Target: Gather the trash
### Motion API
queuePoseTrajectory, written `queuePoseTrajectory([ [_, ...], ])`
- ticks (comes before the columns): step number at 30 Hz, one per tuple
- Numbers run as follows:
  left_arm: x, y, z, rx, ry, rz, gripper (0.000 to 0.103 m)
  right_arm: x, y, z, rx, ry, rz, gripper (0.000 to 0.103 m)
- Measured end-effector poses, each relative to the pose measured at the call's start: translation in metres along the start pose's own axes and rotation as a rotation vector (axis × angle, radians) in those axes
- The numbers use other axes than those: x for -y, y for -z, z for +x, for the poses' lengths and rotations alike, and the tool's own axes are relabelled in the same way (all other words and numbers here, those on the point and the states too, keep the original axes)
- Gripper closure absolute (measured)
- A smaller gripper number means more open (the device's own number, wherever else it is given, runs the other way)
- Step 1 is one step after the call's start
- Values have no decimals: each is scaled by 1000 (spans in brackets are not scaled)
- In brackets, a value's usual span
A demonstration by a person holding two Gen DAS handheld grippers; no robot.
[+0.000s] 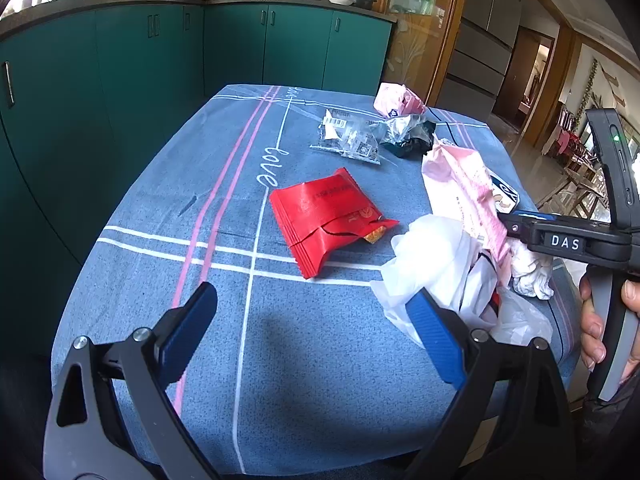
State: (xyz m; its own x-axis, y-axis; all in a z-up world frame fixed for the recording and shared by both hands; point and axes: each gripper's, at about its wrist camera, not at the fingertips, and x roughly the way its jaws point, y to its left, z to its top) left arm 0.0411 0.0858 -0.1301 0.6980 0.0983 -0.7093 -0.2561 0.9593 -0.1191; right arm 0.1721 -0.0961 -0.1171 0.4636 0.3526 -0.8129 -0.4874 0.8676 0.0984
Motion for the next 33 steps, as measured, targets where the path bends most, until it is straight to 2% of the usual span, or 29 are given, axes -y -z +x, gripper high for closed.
queuePoseTrajectory([
  [8, -1, 2, -3, 2, -9, 1, 8, -15, -4, 11, 0, -30, -21, 44],
  [10, -3, 2, -3, 2, -12, -8, 8, -18, -4, 11, 4, -36, -33, 50],
  [12, -5, 2, -3, 0, -14, -15, 8, -19, -4, 10, 4, -54, -42, 64],
  [14, -6, 3, -2, -3, -13, -18, 8, -20, -3, 8, 5, -55, -46, 68],
  [22, -2, 3, -2, 1, -13, -5, 8, -3, 0, -2, 11, 1, -10, 69],
  [25, -3, 1, -5, 15, -20, 2, 8, 11, 1, -4, 10, 29, 31, 67],
  [28, -5, -5, -11, 46, -47, 16, 8, 20, 1, -7, 16, 51, 59, 55],
  [30, -6, -11, -13, 63, -57, 18, 8, 21, 1, -9, 21, 47, 61, 42],
  [33, -8, -16, -14, 72, -69, 9, 8, 16, 0, -10, 30, 36, 51, 34],
])
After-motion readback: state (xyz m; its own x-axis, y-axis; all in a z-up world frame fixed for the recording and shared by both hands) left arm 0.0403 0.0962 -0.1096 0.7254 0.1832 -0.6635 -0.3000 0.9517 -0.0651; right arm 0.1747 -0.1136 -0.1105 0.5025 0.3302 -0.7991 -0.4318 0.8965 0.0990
